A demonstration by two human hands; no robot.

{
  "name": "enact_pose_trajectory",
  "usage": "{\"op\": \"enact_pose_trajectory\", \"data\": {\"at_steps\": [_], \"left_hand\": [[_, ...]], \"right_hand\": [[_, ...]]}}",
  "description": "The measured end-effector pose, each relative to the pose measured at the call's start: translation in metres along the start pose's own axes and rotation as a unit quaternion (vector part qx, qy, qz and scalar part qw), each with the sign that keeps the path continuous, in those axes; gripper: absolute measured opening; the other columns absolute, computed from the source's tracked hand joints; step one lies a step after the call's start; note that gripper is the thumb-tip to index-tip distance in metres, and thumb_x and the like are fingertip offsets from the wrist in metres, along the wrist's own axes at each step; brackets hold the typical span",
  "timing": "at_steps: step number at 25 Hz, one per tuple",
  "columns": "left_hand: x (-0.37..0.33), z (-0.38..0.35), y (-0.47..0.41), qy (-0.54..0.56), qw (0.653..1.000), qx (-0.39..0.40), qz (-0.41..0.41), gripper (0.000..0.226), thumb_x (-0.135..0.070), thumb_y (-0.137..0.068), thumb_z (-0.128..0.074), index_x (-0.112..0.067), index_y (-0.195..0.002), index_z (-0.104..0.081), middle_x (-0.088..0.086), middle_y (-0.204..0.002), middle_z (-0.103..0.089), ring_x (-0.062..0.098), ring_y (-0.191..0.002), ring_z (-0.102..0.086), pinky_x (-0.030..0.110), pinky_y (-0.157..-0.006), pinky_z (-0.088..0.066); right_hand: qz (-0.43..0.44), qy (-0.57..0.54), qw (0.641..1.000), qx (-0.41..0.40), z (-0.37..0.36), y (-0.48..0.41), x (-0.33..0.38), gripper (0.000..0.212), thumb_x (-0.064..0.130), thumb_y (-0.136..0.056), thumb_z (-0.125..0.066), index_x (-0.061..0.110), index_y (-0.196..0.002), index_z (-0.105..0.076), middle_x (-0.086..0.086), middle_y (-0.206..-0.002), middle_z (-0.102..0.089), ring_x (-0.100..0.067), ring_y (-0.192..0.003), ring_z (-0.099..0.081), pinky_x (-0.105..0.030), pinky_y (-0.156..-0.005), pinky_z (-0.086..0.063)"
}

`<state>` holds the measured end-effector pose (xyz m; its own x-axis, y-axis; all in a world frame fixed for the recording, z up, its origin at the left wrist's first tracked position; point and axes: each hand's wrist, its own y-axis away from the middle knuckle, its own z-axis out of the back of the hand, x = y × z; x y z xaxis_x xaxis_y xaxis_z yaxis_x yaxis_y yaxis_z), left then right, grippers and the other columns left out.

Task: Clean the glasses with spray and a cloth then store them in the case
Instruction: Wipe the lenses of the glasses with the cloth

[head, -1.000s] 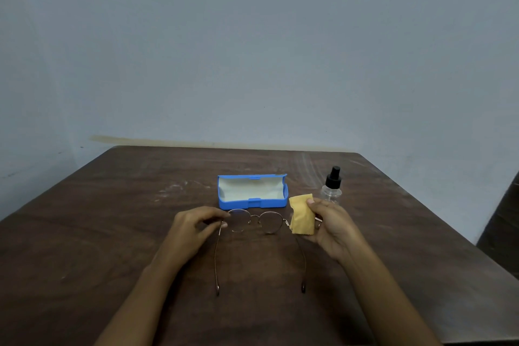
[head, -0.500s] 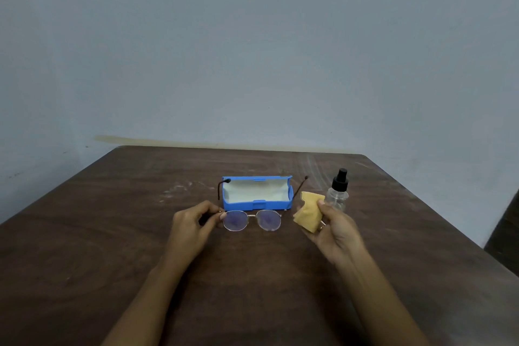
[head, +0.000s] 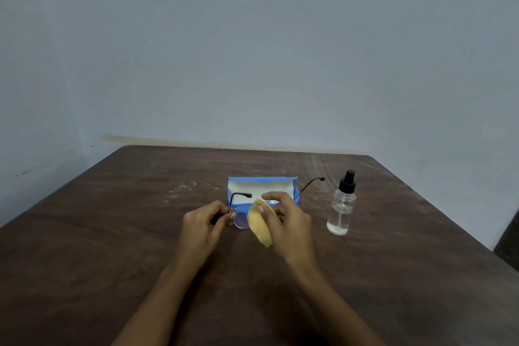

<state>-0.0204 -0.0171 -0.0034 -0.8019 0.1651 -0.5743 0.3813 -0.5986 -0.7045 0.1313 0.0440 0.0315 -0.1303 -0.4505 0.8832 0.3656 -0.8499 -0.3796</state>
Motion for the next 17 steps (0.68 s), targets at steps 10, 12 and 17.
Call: {"op": "enact_pose_trajectory", "data": {"at_steps": [10, 12, 17], "left_hand": [[-0.004, 0.0, -0.002, 0.002, 1.0, -0.009, 0.02, 0.017, 0.003, -0.072, -0.07, -0.011, -0.065, -0.064, -0.017, -0.06, -0.061, -0.012, -0.06, -0.057, 0.002, -0.055, -0.037], [-0.005, 0.0, -0.002, 0.0, 1.0, -0.013, 0.02, 0.016, 0.002, -0.072, -0.07, -0.01, -0.065, -0.064, -0.015, -0.062, -0.061, -0.015, -0.06, -0.055, 0.0, -0.056, -0.036], [-0.006, 0.001, -0.003, -0.011, 1.0, -0.005, 0.01, 0.014, 0.004, -0.073, -0.068, -0.007, -0.066, -0.063, 0.002, -0.064, -0.07, 0.008, -0.067, -0.06, 0.011, -0.056, -0.04]], "right_hand": [[0.167, 0.285, 0.942, 0.053, -0.037, 0.003, -0.009, 0.025, 0.024, -0.095, -0.043, 0.02, -0.116, -0.056, -0.003, -0.111, -0.051, -0.02, -0.097, -0.054, -0.034, -0.075, -0.046], [0.168, 0.3, 0.937, 0.058, -0.037, 0.004, -0.012, 0.025, 0.024, -0.094, -0.043, 0.023, -0.117, -0.055, -0.003, -0.108, -0.05, -0.019, -0.097, -0.052, -0.031, -0.07, -0.043], [0.193, 0.353, 0.915, 0.016, -0.042, 0.006, -0.008, 0.018, 0.01, -0.08, -0.064, 0.014, -0.098, -0.065, -0.008, -0.089, -0.06, -0.023, -0.08, -0.06, -0.027, -0.059, -0.045]]}}
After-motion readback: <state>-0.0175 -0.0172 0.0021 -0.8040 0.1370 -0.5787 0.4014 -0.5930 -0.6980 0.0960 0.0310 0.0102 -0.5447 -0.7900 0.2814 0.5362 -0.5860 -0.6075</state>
